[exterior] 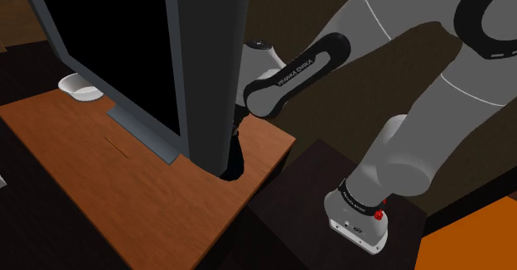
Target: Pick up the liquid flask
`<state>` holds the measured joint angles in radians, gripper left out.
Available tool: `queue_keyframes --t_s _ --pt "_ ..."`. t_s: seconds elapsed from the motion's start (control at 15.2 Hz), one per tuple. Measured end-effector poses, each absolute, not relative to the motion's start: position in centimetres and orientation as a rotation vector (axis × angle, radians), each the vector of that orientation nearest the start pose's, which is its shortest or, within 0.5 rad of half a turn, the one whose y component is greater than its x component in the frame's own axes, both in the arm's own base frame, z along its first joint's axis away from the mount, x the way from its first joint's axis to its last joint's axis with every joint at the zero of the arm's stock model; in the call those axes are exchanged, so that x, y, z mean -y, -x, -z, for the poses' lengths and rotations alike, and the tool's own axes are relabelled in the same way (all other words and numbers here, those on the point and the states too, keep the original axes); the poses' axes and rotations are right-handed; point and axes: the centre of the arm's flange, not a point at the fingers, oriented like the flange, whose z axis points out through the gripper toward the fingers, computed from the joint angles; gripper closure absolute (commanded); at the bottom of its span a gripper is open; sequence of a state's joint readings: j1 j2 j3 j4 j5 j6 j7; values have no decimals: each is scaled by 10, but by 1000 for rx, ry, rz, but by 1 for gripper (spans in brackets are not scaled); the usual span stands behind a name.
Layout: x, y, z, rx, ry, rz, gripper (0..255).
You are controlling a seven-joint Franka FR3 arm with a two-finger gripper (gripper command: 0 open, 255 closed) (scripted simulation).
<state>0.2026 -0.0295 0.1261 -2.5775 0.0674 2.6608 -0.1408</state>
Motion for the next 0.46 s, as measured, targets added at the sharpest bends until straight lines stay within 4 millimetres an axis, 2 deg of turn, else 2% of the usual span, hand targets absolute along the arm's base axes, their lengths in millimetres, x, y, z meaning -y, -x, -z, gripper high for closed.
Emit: queue_keyframes --t_s 0.46 --pt "-147 -433 -318 633 3031 169 255"
